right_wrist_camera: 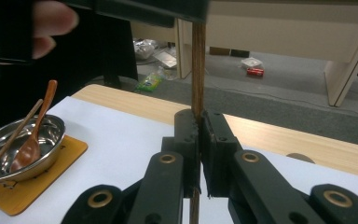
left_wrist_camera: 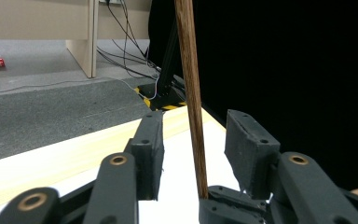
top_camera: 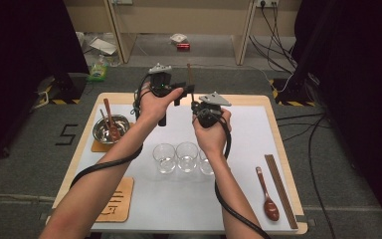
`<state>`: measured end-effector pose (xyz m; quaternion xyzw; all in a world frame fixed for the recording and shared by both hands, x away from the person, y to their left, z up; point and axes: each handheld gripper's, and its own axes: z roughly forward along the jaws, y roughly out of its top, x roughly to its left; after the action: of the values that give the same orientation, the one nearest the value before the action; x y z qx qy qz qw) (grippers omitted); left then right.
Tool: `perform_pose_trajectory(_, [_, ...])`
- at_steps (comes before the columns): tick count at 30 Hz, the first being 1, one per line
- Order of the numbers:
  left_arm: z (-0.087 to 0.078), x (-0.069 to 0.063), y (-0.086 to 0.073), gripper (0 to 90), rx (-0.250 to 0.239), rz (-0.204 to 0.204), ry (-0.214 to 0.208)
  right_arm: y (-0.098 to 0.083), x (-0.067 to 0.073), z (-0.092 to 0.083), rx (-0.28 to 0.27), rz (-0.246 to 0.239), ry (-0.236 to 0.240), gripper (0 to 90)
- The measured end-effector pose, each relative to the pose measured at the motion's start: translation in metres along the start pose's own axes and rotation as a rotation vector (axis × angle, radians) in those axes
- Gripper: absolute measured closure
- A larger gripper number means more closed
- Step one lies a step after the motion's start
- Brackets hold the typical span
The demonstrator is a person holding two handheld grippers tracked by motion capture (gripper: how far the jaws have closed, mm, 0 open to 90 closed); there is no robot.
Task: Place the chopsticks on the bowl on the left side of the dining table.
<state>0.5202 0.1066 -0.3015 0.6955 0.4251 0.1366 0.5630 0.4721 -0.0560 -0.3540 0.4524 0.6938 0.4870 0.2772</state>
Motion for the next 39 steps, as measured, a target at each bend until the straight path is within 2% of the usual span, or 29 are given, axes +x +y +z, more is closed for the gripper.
perform_pose_trajectory(4, [0.005, 0.000, 0.000, 66.5, 0.006, -0.033, -0.010, 0.000, 0.002, 0.000, -0.004, 0.001, 0.008, 85.8])
perform_pose_trajectory(6, [0.006, 0.001, 0.000, 69.1, 0.022, -0.030, -0.008, 0.001, 0.003, -0.001, 0.000, -0.008, 0.008, 85.8])
perform_pose_trajectory(13, [0.008, 0.002, -0.001, 80.2, 0.017, -0.052, -0.021, 0.001, 0.003, -0.001, -0.009, -0.008, 0.010, 85.8])
perform_pose_trajectory(15, [0.008, 0.002, -0.001, 82.3, 0.008, -0.069, -0.030, 0.001, 0.003, -0.002, -0.010, -0.003, 0.012, 85.8])
perform_pose_trajectory(20, [0.006, 0.000, 0.000, 83.7, 0.002, -0.040, -0.042, 0.003, 0.002, -0.003, -0.006, 0.007, 0.016, 85.7])
perform_pose_trajectory(24, [0.005, -0.001, 0.000, 84.0, -0.016, -0.039, -0.045, 0.003, 0.001, -0.004, -0.021, -0.001, 0.025, 85.2])
perform_pose_trajectory(27, [0.004, -0.002, 0.001, 84.1, -0.032, -0.034, -0.041, 0.003, 0.000, -0.005, -0.023, 0.010, 0.040, 78.8])
perform_pose_trajectory(35, [0.000, 0.006, 0.002, 84.1, -0.049, -0.006, 0.013, 0.001, -0.006, -0.013, -0.021, 0.006, 0.037, 71.8])
perform_pose_trajectory(39, [-0.005, 0.009, 0.001, 84.1, -0.068, -0.006, 0.022, 0.000, -0.011, -0.018, -0.020, 0.003, 0.029, 70.1])
